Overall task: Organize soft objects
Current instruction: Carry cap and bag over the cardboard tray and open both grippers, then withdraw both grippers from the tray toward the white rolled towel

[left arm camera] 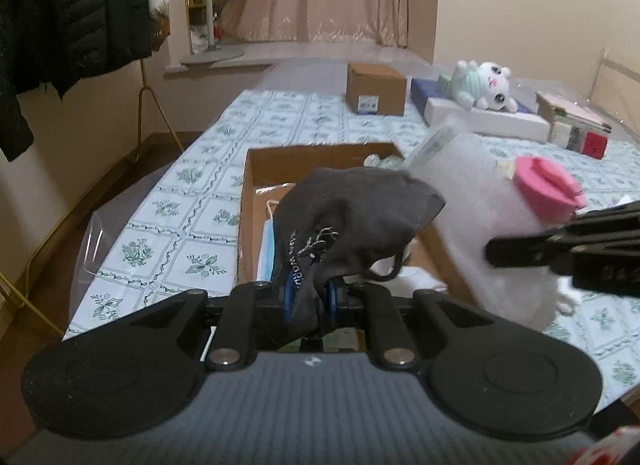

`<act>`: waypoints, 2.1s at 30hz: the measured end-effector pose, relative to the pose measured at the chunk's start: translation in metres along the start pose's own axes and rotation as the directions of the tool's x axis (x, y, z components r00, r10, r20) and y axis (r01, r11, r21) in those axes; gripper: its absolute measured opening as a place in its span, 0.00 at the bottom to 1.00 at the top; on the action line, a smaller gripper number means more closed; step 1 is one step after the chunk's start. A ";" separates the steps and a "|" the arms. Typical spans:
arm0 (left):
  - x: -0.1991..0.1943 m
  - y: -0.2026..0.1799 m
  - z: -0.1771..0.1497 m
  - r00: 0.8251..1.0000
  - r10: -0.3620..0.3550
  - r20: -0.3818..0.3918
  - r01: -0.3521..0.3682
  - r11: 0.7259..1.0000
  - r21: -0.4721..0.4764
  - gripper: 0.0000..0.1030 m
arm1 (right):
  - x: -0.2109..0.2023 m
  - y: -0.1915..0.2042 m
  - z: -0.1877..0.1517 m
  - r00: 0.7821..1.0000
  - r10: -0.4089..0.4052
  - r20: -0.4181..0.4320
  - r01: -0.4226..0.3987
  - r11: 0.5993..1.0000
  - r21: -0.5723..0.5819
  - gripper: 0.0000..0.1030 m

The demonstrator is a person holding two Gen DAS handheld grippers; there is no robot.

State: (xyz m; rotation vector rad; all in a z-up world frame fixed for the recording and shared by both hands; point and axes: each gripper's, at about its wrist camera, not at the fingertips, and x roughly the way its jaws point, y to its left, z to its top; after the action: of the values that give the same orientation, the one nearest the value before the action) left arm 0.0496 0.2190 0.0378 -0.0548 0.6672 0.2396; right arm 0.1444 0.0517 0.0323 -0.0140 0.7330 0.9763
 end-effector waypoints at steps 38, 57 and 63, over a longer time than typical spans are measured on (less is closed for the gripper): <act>-0.012 0.005 -0.025 1.000 -0.003 -0.013 0.002 0.996 -0.084 0.54 | 0.010 0.004 -0.025 0.997 -0.071 -0.009 0.071 0.997 -0.020 0.55; -0.046 -0.076 -0.040 0.999 -0.051 0.013 0.052 0.995 -0.080 0.73 | -0.115 -0.053 -0.077 0.964 -0.260 0.048 0.247 0.949 0.196 0.55; -0.042 -0.108 -0.039 0.994 -0.105 -0.009 0.105 0.994 -0.033 0.73 | -0.144 -0.077 -0.092 0.950 -0.306 0.062 0.280 0.923 0.265 0.55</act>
State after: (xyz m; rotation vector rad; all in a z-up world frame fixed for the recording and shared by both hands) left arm 0.0196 0.1011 0.0310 -0.1218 0.6693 0.1489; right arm 0.1018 -0.1304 0.0212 0.1446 0.7325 0.5871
